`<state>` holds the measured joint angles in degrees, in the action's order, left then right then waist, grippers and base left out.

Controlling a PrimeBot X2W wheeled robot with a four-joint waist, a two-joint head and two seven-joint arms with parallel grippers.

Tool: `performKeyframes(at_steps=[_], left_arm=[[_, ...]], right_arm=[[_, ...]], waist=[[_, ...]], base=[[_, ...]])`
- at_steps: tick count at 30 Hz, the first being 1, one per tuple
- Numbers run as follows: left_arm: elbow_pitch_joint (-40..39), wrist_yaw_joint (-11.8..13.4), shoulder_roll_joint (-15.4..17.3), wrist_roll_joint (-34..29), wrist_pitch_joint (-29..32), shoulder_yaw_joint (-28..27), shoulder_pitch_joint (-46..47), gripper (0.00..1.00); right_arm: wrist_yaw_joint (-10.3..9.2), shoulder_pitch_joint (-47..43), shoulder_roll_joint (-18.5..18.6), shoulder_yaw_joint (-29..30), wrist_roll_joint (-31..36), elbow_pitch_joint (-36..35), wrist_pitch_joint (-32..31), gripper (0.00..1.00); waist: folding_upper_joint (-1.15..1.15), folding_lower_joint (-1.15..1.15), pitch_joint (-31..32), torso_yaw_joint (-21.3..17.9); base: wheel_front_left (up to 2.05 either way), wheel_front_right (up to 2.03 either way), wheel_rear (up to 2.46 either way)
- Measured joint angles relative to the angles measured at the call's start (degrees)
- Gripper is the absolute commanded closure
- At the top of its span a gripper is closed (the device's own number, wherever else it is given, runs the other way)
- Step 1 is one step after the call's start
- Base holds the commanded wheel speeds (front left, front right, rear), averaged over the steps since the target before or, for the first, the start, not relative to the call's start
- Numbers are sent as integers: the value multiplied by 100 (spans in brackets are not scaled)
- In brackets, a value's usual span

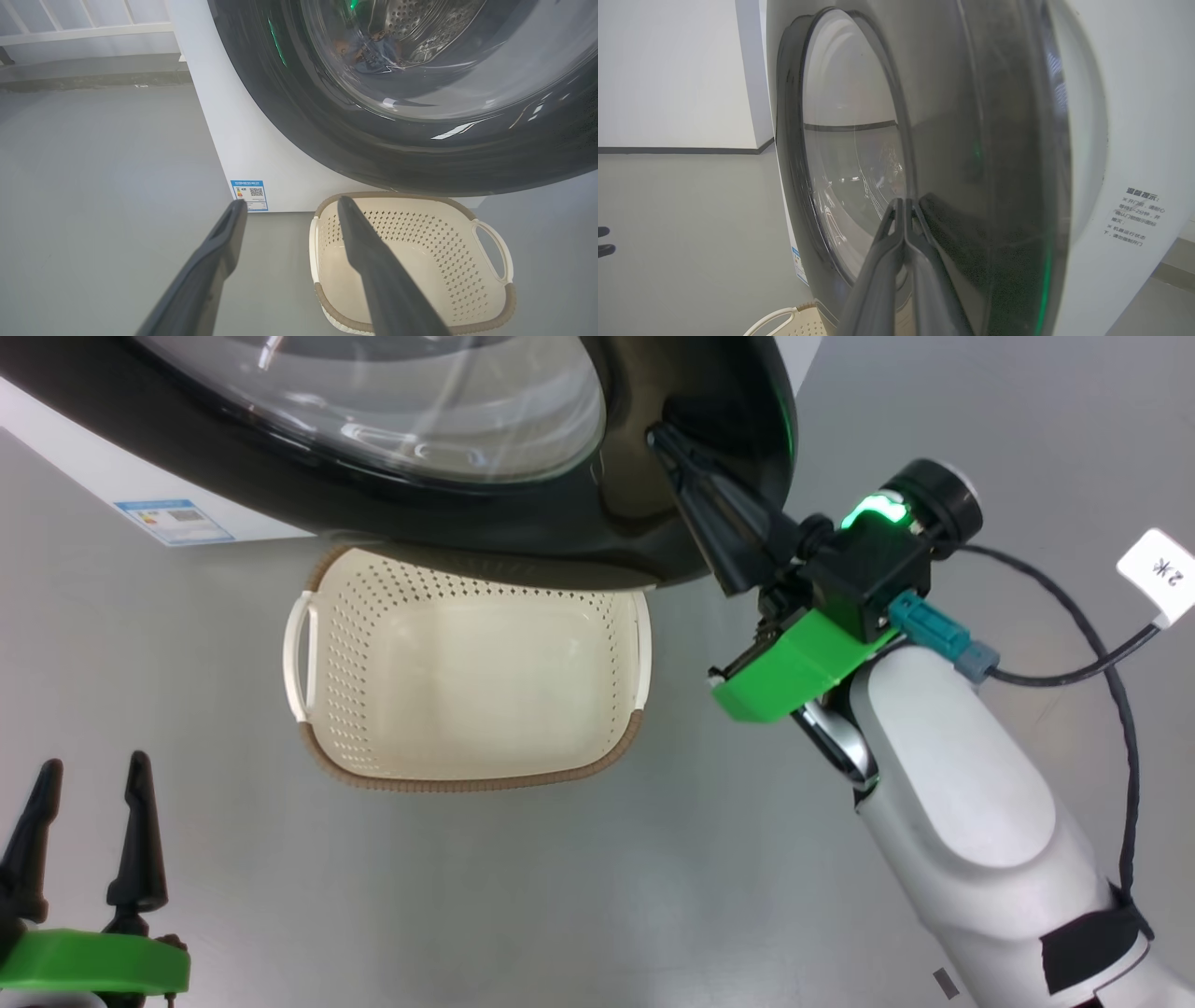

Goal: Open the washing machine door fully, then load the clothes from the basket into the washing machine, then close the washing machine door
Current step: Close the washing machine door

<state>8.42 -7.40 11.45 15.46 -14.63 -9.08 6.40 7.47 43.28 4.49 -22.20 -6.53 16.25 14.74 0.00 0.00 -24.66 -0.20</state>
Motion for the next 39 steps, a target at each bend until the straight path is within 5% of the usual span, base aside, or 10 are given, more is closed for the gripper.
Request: performKeyframes(at_steps=[39], left_arm=[[-383,0,230,236,0,87,66,0]], right_arm=[[1,2190,349,829,147,1338,1,100]], waist=[[0,0,-786,291]], base=[[0,0,0]])
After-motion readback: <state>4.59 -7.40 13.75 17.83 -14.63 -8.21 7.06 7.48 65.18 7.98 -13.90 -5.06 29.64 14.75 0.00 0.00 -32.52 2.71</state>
